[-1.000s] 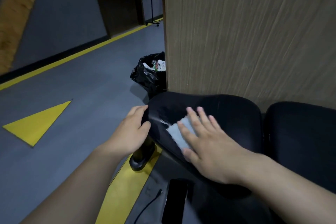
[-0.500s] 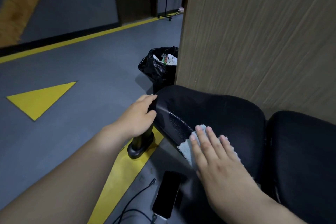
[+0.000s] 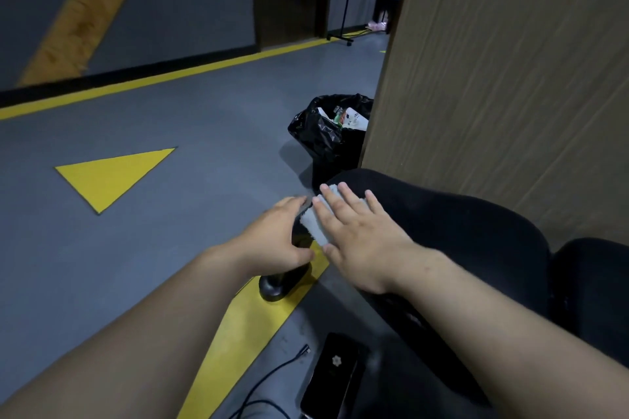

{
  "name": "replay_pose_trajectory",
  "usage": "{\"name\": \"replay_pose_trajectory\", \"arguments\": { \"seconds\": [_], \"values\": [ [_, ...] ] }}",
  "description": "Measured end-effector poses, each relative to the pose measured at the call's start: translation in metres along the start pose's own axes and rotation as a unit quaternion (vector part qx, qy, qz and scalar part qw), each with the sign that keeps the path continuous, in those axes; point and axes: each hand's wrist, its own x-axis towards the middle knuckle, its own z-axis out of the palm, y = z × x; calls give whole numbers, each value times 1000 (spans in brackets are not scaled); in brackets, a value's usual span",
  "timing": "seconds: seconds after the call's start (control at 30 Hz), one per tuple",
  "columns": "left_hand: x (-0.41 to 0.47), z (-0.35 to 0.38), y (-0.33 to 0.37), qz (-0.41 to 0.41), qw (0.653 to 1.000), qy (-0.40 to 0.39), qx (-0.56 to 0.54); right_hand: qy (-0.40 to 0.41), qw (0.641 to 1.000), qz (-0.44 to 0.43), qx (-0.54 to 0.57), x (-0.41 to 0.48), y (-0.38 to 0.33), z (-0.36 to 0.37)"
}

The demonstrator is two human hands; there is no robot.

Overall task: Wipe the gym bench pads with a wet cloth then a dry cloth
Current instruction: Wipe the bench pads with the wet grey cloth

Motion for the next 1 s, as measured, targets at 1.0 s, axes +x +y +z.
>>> {"name": "replay_pose_trajectory", "arguments": {
  "seconds": [1.0],
  "values": [
    [1, 23, 4, -24, 996, -12, -90, 14, 985, -21, 172, 72, 53, -8]
  ]
}}
